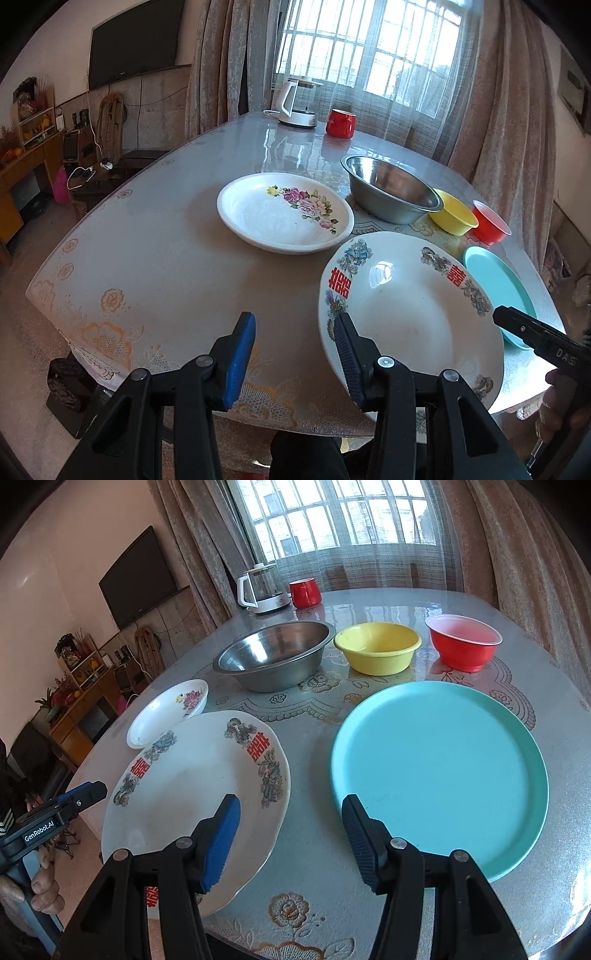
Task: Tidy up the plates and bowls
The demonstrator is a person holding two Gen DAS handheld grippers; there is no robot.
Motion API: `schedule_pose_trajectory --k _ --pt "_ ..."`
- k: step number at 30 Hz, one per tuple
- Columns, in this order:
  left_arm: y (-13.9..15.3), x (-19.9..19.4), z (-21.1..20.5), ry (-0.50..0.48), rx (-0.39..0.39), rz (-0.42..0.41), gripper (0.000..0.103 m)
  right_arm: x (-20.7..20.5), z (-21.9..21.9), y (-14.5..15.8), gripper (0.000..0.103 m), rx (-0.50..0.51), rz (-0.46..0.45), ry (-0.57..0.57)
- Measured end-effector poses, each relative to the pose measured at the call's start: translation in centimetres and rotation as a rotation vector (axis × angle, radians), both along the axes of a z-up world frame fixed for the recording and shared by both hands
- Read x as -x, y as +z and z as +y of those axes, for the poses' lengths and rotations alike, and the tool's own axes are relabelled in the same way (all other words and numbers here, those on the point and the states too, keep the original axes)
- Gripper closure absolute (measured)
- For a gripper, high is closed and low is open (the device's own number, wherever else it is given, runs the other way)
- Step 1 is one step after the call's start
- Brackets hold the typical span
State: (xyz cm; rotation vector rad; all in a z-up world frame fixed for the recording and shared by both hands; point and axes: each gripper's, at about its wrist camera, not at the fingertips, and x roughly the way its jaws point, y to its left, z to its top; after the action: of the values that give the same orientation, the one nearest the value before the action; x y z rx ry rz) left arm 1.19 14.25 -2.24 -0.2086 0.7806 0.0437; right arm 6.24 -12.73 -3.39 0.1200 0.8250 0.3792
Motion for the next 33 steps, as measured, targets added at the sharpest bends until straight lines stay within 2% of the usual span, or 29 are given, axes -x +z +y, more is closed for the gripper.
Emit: schedule_pose_trajectory --k 3,8,10,14,20,22,24,27,29,30,31,32,33 --pt "-0.4 0.0 0.7 0.007 0.004 0.009 0.058 -0.9 0.4 0.3 0.045 0.006 0.008 0.021" --pt "-0.6 -1.5 3.0 0.069 0.069 0.016 0.058 -3.6 2.0 1.7 0.045 -0.136 0.060 0.101" --pt "-0.4 -2.4 3.7 0.094 0.047 0.007 0.058 -4.9 3.5 1.9 0.045 -0.174 0.090 0.133" --pt "0.1 -4.0 5.5 0.118 0.045 -0.018 0.056 -7.2 7.3 2.4 0.045 -0.157 0.087 0.167" --pt "-0.5 -7.8 8.2 0.151 0.095 0.013 0.048 -11.1 12.5 2.6 0.063 -0.091 0.094 0.208" --pt "-0.6 -9.0 8.7 0.154 0.110 0.017 0.048 -12.6 14.0 2.1 0.071 -0.072 0.127 0.210" --pt "-0.9 -10.2 9.1 0.154 0.104 0.035 0.048 -13.9 15.0 1.3 0.074 -0.051 0.164 0.213" --pt "-1.2 -11.9 9.7 0.129 0.138 0.046 0.049 -15.7 16.4 0.3 0.079 -0.033 0.205 0.207" --pt "-1.7 -13.1 9.9 0.112 0.150 0.060 0.053 -16.4 17.2 -0.4 0.079 0.001 0.223 0.203" --pt "-1.9 -13.6 9.9 0.101 0.153 0.069 0.057 -16.7 17.5 -0.8 0.080 0.015 0.227 0.201" --pt "-2.3 -14.0 9.8 0.093 0.145 0.084 0.069 -16.9 17.8 -1.3 0.082 0.025 0.238 0.202" --pt "-2.6 -14.4 9.6 0.082 0.129 0.095 0.077 -17.1 18.0 -1.8 0.085 0.034 0.249 0.202" --pt "-2.7 -14.6 9.3 0.068 0.120 0.095 0.077 -17.2 18.1 -2.1 0.088 0.041 0.256 0.202"
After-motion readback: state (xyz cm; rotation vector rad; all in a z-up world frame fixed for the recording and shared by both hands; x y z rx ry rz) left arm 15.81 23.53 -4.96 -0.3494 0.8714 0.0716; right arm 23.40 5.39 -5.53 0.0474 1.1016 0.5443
